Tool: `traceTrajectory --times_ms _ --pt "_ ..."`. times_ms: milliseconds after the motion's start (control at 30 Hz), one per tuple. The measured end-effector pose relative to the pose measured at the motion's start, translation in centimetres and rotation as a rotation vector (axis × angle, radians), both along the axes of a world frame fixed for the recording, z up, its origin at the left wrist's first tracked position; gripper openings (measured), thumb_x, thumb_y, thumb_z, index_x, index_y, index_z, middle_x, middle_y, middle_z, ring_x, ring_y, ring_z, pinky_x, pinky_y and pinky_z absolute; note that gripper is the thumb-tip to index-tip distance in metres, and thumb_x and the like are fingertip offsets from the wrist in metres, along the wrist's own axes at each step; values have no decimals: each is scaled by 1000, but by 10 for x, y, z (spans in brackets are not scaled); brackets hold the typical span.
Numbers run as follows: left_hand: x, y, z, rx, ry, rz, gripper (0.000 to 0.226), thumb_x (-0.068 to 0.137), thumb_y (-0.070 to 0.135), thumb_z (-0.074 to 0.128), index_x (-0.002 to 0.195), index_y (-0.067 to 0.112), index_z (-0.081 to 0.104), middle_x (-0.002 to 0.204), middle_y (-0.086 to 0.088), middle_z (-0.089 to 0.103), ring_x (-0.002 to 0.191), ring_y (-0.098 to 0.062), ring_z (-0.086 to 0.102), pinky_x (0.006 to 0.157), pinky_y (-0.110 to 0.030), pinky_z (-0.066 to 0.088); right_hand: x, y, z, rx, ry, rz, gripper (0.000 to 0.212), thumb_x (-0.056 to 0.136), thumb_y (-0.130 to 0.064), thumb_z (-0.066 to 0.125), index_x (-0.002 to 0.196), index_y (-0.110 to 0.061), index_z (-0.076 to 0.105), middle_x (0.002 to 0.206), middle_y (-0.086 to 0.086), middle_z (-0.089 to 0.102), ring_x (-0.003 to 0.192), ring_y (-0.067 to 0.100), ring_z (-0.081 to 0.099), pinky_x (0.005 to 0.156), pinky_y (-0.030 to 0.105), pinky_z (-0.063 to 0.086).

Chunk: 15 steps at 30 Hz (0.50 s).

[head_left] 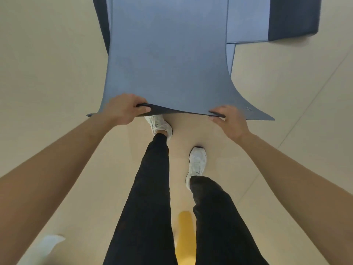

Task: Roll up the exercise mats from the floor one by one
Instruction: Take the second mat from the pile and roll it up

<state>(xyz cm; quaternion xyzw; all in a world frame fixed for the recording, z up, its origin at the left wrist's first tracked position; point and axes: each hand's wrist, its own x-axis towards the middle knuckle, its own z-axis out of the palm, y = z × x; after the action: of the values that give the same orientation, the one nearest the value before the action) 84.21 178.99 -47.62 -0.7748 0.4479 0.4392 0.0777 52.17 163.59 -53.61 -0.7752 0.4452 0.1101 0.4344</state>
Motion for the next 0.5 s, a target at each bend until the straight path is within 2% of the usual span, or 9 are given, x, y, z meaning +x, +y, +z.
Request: traceTrajectory --times_ms 133,233,267,333,400,433,467,500 --pt "-14 43 2 74 117 24 27 103 43 54 104 20 69 87 1 65 87 -27 61 70 -38 43 -23 32 23 71 40 56 26 96 -34 68 113 -16 77 104 7 74 97 24 64 89 40 49" --pt "-30 80 7 56 100 21 22 102 44 56 111 28 67 92 7 67 89 -26 62 71 -38 44 -33 60 34 89 88 64 27 97 -43 64 110 -23 77 99 4 76 90 23 65 85 40 52" --pt "-38 94 6 -5 19 -16 24 101 42 57 119 29 66 97 6 69 93 -27 64 71 -37 43 -35 72 35 89 107 74 28 97 -44 63 111 -25 77 98 1 76 88 21 65 84 39 53" --pt "-61 130 -1 -260 -222 -165 34 99 31 63 132 23 62 116 -3 71 103 -33 66 77 -40 47 -36 96 36 80 131 88 30 97 -46 61 112 -25 77 95 -3 74 88 19 65 83 38 53" --pt "-87 164 -15 -613 -401 -311 40 96 20 63 136 17 61 132 -11 65 117 -36 61 92 -47 49 -36 121 36 79 147 107 32 98 -46 61 113 -23 77 96 -5 73 89 20 65 83 38 53" --pt "-98 179 -24 -716 -454 -387 42 95 19 60 137 18 60 139 -12 61 125 -36 57 101 -49 46 -34 134 36 82 155 110 31 98 -45 61 112 -23 77 97 -4 73 90 20 65 84 39 53" --pt "-108 192 -32 -743 -475 -456 47 95 21 61 141 20 57 145 -12 57 132 -36 52 109 -50 40 -33 146 35 89 165 112 31 98 -45 62 111 -22 77 98 -3 73 90 20 65 86 41 54" --pt "-118 206 -38 -689 -458 -508 58 93 26 64 149 21 49 152 -12 51 139 -36 46 116 -52 33 -32 157 35 103 174 121 30 97 -45 62 111 -23 77 98 -3 73 90 20 65 88 42 55"
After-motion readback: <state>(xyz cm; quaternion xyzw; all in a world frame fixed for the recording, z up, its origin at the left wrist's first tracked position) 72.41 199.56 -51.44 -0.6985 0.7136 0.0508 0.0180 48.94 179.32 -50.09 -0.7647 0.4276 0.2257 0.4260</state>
